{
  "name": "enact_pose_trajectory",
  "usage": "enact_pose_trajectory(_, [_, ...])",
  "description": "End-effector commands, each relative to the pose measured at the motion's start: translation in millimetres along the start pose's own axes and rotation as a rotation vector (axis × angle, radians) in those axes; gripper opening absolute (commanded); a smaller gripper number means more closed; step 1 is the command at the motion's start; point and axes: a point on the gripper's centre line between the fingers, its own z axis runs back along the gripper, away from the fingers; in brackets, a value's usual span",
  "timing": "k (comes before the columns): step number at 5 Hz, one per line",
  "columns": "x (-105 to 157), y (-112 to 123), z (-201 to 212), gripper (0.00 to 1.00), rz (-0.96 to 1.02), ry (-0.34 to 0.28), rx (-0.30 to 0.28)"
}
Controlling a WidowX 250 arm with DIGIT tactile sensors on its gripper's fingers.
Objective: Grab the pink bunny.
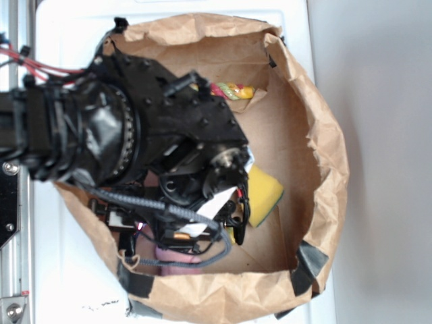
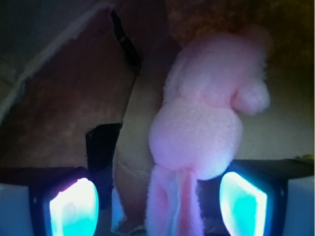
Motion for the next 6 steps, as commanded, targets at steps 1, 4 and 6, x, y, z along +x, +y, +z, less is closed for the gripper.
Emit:
enact_pose_trajectory(1, [18.5,3.8,2.2,1.0,-0.071,-0.023,0.097])
enact_pose_trajectory(4, [30.3,16.1,11.6,1.0,-0.021,-0.081,0.111])
enact_pose_trajectory(6, [41.8,9.6,12.9,1.0,-0.042,-0.115,0.1])
